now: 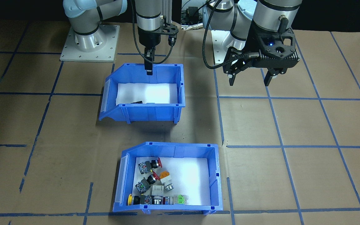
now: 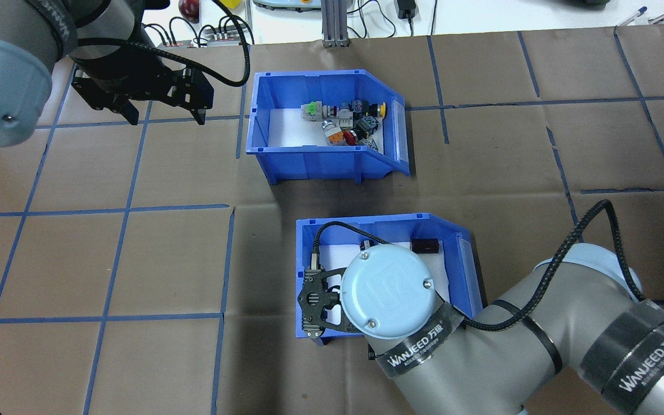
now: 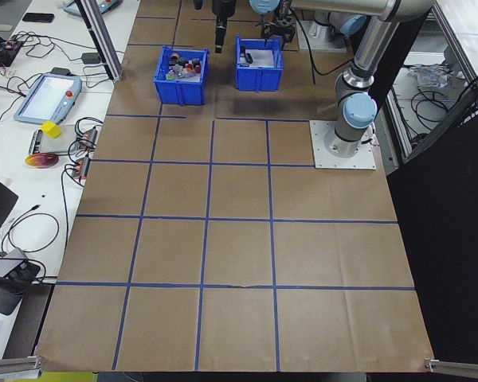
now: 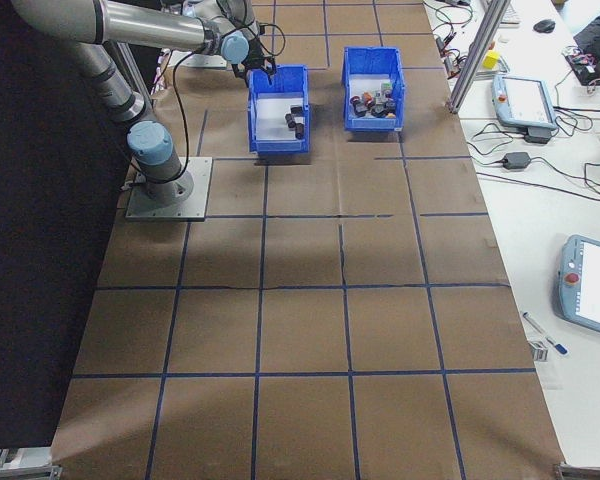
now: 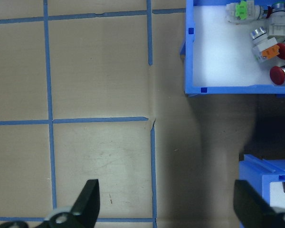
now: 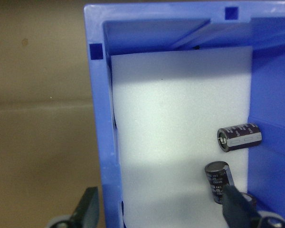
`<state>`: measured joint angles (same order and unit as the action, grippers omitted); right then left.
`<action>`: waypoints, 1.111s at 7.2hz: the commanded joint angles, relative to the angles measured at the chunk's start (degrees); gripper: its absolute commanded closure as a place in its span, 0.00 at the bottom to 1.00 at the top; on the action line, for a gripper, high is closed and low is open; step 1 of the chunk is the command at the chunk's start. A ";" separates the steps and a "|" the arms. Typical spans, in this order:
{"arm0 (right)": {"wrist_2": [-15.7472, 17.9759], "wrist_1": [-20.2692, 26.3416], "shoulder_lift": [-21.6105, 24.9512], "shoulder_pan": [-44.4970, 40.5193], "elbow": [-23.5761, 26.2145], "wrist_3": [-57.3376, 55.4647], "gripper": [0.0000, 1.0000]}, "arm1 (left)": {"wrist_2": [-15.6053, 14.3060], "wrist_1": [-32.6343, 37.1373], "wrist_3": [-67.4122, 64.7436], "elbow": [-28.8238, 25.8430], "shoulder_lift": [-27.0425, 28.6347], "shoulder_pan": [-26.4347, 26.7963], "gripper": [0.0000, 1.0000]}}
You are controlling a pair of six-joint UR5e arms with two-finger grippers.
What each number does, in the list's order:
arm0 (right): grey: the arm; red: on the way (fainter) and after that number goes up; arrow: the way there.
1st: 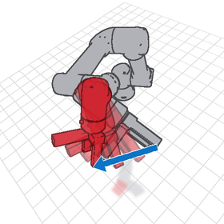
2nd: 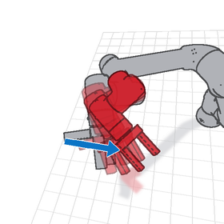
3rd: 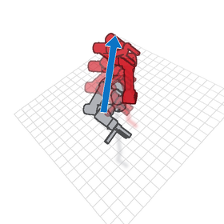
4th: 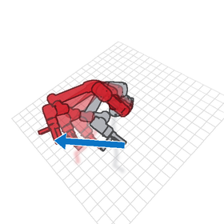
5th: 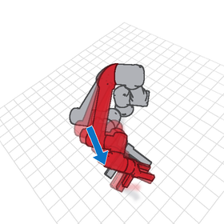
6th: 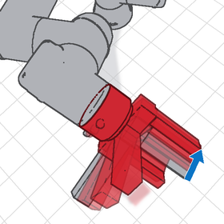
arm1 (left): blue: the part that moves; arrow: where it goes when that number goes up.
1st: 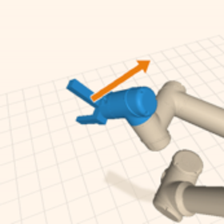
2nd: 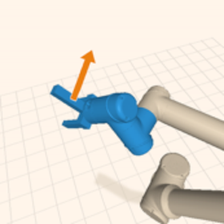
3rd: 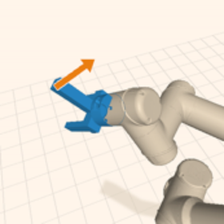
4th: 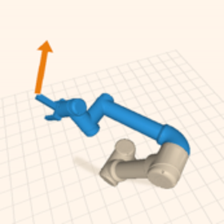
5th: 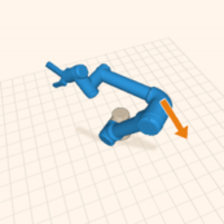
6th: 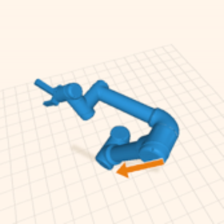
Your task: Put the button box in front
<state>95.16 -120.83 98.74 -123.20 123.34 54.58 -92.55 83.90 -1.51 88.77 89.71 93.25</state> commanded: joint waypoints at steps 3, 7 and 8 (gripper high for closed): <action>0.30 13.25 4.26 10.63 -9.69 -0.35 0.00 | 0.00 0.03 0.01 0.00 -0.06 0.00 0.01; -4.80 17.53 3.05 31.14 -15.30 -10.94 0.00 | 0.00 0.03 0.01 0.09 -0.23 0.00 0.01; -4.80 21.21 1.56 34.48 -18.45 -16.38 0.00 | 0.00 0.12 0.01 0.09 -0.23 0.00 0.01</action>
<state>90.78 -103.60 101.85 -93.45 108.19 44.37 -92.55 83.96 -1.49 88.83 89.54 93.25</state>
